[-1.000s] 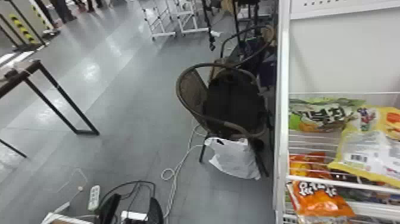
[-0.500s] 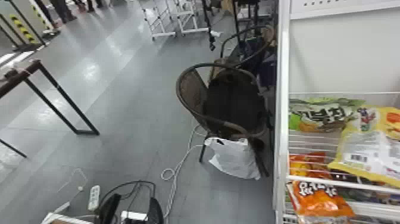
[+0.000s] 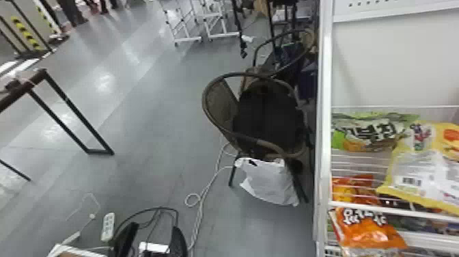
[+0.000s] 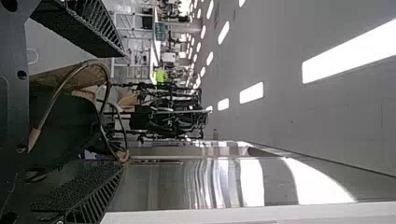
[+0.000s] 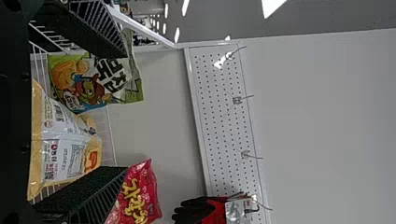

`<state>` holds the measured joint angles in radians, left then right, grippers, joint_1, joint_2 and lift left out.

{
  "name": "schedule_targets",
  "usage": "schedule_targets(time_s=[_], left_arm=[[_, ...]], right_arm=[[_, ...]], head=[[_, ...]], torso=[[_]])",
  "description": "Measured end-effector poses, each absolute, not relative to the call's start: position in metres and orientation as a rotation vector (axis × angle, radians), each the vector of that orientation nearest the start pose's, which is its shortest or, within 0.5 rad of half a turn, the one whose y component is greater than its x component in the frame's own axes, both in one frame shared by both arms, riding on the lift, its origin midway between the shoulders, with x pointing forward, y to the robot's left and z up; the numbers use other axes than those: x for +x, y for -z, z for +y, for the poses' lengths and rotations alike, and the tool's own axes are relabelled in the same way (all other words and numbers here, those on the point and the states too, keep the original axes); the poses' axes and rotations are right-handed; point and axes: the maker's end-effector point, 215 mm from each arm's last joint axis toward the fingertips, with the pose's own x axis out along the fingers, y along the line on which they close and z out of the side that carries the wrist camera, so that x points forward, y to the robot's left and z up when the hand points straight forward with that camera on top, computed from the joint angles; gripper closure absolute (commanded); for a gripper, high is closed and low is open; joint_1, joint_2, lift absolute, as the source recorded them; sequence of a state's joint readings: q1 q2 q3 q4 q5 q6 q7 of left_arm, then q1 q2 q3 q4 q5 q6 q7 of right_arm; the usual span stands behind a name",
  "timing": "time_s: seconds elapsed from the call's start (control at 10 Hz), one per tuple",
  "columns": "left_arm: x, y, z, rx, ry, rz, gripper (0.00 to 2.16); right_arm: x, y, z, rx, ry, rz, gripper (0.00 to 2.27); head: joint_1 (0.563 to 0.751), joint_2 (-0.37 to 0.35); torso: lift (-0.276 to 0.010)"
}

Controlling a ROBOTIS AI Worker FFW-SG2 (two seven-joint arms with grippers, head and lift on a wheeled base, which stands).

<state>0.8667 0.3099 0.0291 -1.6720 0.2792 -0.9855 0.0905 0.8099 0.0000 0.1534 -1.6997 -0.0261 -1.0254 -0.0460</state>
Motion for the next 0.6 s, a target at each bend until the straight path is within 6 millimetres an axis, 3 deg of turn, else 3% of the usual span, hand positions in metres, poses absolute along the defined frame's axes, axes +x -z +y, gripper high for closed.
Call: schedule_targets(time_s=[0.6], left_arm=[[0.2607, 0.3512, 0.3427, 0.008, -0.063, -0.225, 0.0]], right_arm=[[0.2654, 0.3239, -0.1798, 0.153, -0.02, -0.338, 0.0]], head=[[0.695, 0.35]], torso=[[0.001]])
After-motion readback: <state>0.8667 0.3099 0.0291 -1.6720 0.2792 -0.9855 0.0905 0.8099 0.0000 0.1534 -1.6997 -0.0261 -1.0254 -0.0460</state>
